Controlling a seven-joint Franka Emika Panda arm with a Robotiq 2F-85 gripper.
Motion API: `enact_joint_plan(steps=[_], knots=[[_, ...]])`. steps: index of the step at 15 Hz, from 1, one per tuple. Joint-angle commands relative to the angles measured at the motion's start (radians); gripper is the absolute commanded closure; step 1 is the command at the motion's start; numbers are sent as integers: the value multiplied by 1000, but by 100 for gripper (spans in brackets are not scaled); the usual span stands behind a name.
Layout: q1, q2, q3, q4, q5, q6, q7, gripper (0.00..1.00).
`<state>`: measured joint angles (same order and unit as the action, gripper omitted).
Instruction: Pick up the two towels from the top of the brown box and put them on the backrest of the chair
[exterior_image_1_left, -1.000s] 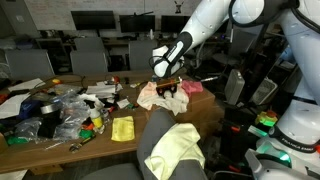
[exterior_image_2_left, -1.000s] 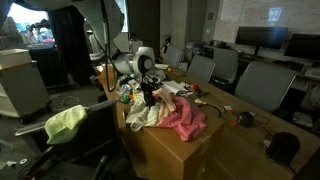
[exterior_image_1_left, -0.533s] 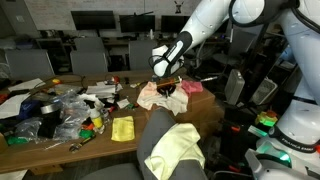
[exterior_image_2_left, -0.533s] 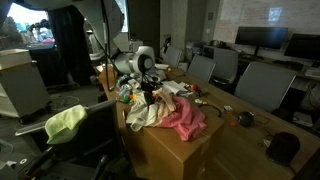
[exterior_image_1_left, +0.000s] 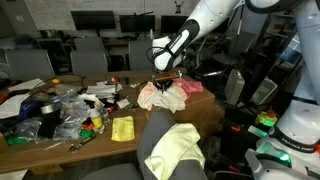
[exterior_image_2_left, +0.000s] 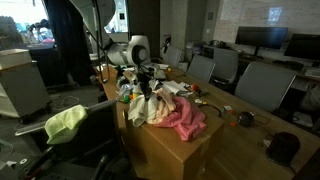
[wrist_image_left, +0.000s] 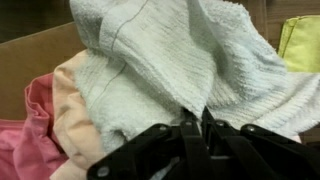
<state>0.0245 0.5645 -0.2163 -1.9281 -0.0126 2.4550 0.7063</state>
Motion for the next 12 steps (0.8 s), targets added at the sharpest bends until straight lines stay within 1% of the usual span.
enact_joint_plan(steps=[1, 3, 6, 9, 12], knots=[[32, -184, -3, -174, -38, 108, -35, 97], [49, -257, -6, -241, -68, 153, -43, 97], [69, -369, -4, -337, -142, 200, -41, 97], [79, -465, 11, -400, -245, 206, -32, 97], [71, -554, 50, -444, -357, 188, -20, 97]])
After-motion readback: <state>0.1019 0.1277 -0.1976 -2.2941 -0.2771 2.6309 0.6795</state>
